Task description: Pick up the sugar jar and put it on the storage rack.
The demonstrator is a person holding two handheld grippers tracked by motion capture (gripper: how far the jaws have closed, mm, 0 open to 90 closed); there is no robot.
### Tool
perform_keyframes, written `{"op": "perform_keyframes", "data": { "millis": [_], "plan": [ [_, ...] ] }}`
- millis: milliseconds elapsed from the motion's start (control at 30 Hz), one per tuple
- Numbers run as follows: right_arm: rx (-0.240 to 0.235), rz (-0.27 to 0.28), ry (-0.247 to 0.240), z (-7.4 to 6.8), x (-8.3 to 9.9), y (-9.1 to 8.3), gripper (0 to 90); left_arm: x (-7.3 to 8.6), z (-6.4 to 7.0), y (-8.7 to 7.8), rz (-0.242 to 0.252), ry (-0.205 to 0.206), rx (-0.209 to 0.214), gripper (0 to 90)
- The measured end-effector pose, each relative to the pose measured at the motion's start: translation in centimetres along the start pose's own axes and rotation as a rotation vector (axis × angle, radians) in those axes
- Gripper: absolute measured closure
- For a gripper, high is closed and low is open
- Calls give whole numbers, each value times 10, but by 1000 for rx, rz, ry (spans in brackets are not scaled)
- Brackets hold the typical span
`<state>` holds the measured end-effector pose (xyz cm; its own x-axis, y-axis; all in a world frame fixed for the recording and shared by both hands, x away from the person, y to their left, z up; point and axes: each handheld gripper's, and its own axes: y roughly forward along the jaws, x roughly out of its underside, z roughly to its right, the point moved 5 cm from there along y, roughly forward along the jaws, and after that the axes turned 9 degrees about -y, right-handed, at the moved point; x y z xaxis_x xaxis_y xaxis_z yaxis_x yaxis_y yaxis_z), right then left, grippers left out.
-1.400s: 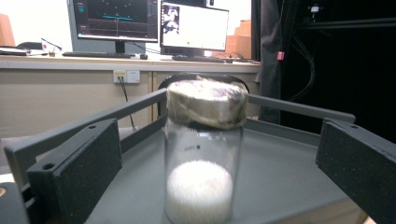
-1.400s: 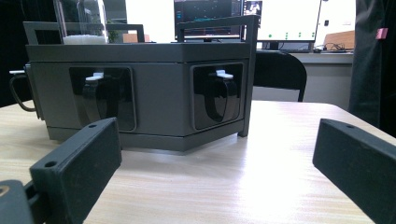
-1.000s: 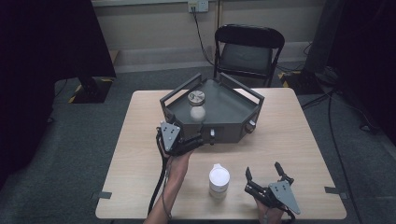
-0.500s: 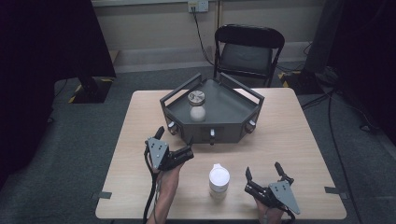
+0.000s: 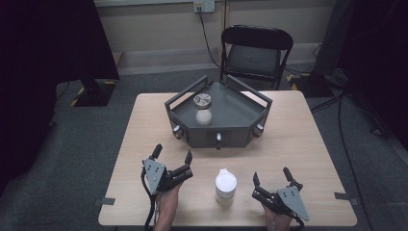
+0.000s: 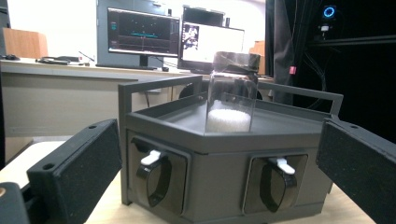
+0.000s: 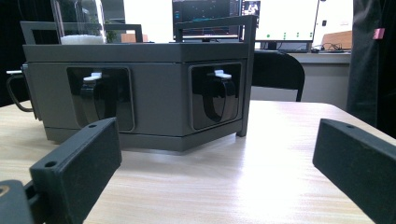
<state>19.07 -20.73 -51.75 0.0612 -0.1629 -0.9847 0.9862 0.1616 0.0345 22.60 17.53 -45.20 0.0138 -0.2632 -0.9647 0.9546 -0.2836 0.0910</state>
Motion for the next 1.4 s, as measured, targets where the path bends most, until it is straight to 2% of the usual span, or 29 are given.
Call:
{"op": "perform_keyframes", "data": {
  "millis": [133,367,533,700,800,900,1033,1233,1267,1400],
  "plan": [
    [0,0,0,0,0,0,0,8,-4,-6,9,0,-14,0],
    [0,0,0,0,0,0,0,24,-7,-9,-4,5,-39,0],
    [0,0,0,0,0,0,0,37,-10,-14,-21,0,-38,0],
    [0,0,0,0,0,0,0,50,-9,-18,-14,24,-35,0],
    [0,0,0,0,0,0,0,53,-10,-16,-24,36,-46,0],
    [0,0,0,0,0,0,0,55,-12,-14,-37,25,-52,0],
    [0,0,0,0,0,0,0,57,-11,-14,-36,48,-55,0],
    [0,0,0,0,0,0,0,64,-15,-15,-64,37,-62,0],
    [0,-1,0,0,0,0,0,66,-14,-16,-47,50,-64,0],
    [0,-1,0,0,0,0,0,66,-13,-16,-48,66,-66,3]
  ]
}}
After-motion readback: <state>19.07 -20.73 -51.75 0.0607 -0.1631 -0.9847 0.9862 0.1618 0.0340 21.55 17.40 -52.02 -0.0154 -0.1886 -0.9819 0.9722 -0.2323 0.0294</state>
